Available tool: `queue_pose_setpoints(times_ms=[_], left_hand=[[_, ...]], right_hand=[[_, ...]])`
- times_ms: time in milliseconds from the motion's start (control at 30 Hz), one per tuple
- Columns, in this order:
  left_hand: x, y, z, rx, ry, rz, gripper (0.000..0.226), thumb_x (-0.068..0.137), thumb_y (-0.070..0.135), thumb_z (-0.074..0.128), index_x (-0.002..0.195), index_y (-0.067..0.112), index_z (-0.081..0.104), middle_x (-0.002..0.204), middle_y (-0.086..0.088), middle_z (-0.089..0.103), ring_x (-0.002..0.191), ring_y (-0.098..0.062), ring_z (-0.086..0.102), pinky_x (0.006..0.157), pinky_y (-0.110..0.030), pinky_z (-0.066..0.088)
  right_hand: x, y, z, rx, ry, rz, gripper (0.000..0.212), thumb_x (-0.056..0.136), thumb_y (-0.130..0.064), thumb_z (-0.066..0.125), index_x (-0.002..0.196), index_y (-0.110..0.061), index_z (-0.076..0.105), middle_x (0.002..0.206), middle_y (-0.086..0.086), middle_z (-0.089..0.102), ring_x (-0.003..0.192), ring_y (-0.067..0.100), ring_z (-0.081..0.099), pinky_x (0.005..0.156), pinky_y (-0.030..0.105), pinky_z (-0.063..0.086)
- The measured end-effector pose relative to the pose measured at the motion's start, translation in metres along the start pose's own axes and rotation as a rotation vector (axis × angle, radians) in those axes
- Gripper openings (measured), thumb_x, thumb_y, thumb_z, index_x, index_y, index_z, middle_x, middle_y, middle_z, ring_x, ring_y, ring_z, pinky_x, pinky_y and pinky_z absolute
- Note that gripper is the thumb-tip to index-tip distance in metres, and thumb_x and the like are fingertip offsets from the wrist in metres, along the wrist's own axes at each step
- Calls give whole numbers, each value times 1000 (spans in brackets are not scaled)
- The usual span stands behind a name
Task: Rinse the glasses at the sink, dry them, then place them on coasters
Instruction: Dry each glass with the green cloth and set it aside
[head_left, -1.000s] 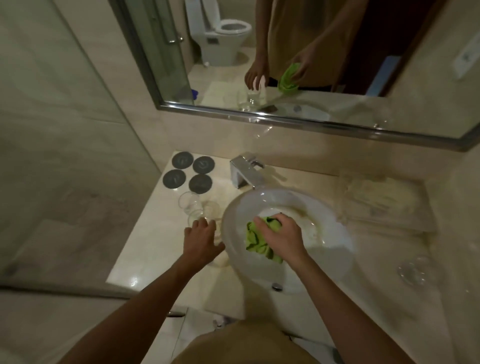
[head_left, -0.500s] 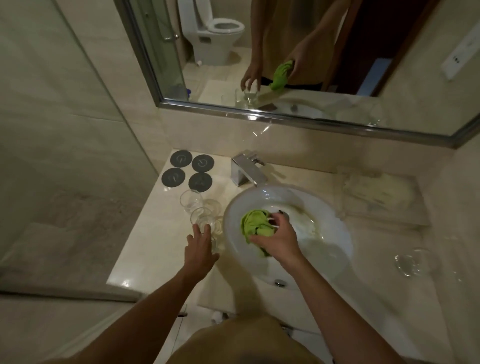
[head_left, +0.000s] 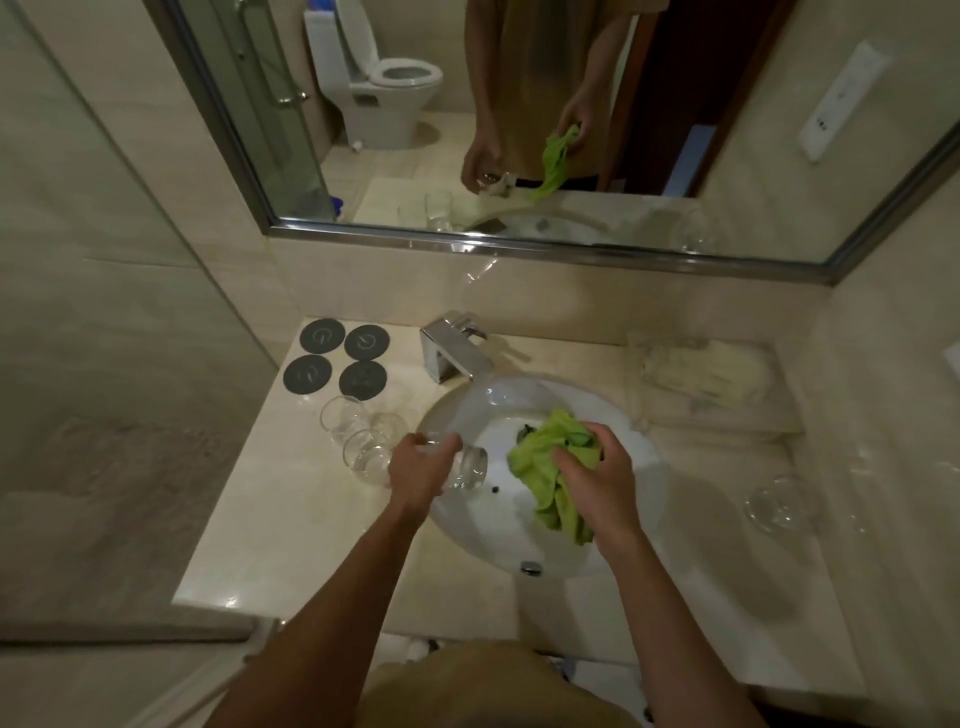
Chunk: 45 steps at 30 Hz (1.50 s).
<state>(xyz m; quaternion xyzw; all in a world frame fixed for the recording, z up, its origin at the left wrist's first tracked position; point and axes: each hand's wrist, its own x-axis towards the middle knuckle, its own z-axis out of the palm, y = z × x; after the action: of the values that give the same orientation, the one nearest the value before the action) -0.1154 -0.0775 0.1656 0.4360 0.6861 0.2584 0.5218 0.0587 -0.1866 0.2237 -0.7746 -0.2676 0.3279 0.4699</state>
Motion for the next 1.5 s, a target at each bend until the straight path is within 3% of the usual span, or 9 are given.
queue_pose_setpoints(times_ms=[133, 367, 533, 767, 933, 1100, 1233, 1333, 1500], left_hand=[[-10, 22, 24, -479, -285, -446, 36, 85, 40, 64, 103, 8, 58, 102, -15, 53, 77, -31, 59, 61, -35, 52], [-24, 10, 56, -890, -489, -734, 68, 85, 45, 58, 124, -11, 52, 119, -32, 58, 83, -38, 64, 74, -37, 58], [-34, 17, 60, -759, -422, -593, 46, 86, 45, 57, 97, 0, 55, 103, -27, 56, 64, -31, 61, 50, -28, 49], [-49, 37, 59, -383, -256, -222, 29, 92, 37, 56, 91, 8, 60, 82, -11, 54, 58, -25, 55, 56, -33, 42], [-57, 41, 60, -219, -199, -66, 29, 93, 39, 60, 96, 10, 61, 85, -6, 59, 62, -21, 54, 55, -30, 43], [-60, 39, 67, -96, -103, 97, 32, 89, 52, 63, 86, 20, 61, 83, 2, 65, 72, -19, 61, 71, -41, 52], [-69, 41, 66, -59, -92, 177, 56, 86, 70, 56, 95, 15, 63, 87, 5, 67, 83, -12, 63, 77, -35, 50], [-72, 45, 62, -67, -96, 211, 54, 87, 68, 56, 98, 16, 64, 88, 5, 69, 83, -8, 64, 71, -28, 48], [-71, 52, 56, -54, -197, 214, 50, 89, 67, 55, 104, 20, 63, 92, 0, 70, 89, -16, 68, 86, -42, 57]], right_hand=[[6, 5, -28, -130, 65, -76, 21, 89, -27, 69, 108, -21, 64, 99, -6, 65, 92, 14, 60, 78, 28, 45], [12, 8, -47, -378, 86, -186, 26, 98, -32, 59, 83, -10, 60, 69, -7, 56, 64, 6, 52, 53, 11, 34], [15, 5, -54, -427, 103, -211, 29, 99, -36, 57, 82, -12, 54, 68, -2, 58, 69, 24, 57, 59, 35, 40], [19, 0, -69, -559, 204, -150, 36, 100, -44, 52, 94, -9, 55, 89, 16, 64, 86, 35, 60, 65, 34, 37], [15, 0, -73, -427, 49, -159, 9, 88, -11, 67, 86, -13, 58, 80, 0, 63, 74, 20, 59, 57, 21, 41], [-1, -16, -57, -308, -158, -252, 26, 88, -5, 63, 76, -23, 48, 72, -2, 59, 51, 3, 45, 49, 16, 36], [-10, -21, -39, -255, -323, -246, 11, 85, -33, 72, 84, -24, 65, 81, -7, 68, 74, 4, 64, 69, 16, 51], [-8, -19, -35, -168, -344, -232, 17, 95, -39, 62, 94, -28, 74, 88, -7, 73, 84, 10, 70, 82, 39, 59], [-2, -15, -35, -519, -250, -422, 39, 87, -42, 70, 124, -33, 60, 119, -14, 57, 108, 6, 48, 92, 26, 44]])
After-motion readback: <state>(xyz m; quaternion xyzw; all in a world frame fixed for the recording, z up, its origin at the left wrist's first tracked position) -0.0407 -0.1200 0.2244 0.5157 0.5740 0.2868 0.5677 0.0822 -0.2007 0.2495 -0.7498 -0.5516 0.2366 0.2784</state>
